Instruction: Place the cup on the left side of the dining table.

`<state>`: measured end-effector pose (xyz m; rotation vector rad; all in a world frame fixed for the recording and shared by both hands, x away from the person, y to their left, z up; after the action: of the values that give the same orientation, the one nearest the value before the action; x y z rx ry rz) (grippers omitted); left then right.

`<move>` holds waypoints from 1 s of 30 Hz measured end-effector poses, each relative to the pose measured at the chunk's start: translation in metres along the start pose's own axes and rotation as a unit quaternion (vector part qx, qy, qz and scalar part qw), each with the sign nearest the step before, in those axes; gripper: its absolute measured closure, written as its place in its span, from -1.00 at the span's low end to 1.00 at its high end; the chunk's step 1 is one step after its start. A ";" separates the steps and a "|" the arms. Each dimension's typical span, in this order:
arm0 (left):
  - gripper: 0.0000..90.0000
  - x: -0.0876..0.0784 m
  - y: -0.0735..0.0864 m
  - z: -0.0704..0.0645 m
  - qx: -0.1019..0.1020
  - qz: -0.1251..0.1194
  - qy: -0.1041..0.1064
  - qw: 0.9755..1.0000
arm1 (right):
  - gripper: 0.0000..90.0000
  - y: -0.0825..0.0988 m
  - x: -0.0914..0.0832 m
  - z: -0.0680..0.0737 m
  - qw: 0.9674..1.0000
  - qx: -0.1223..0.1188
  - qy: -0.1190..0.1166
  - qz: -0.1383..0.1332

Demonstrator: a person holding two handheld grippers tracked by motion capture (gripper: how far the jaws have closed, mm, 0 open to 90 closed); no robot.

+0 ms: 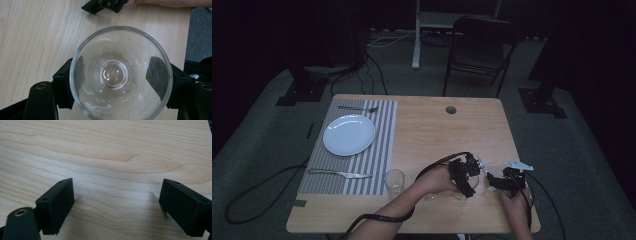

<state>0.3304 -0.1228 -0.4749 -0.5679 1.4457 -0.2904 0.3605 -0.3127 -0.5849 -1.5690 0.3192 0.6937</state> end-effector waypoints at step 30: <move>-0.36 -0.061 0.030 0.077 -0.090 -0.019 -0.090 0.992 | -0.73 0.000 0.000 0.000 1.000 0.000 0.000 -0.001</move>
<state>0.3938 -0.0520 -0.4369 -0.7483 1.2942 -0.1349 0.3606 -0.3127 -0.5849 -1.5698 0.3183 0.6927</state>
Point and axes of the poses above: each handheld gripper's, and its own axes: x roughly forward along the jaws, y roughly out of its underside, z roughly to its left, the point moved 5 cm from there along x, roughly forward along the jaws, and after that the axes turned 7 degrees about -z, right-handed, at the moved point
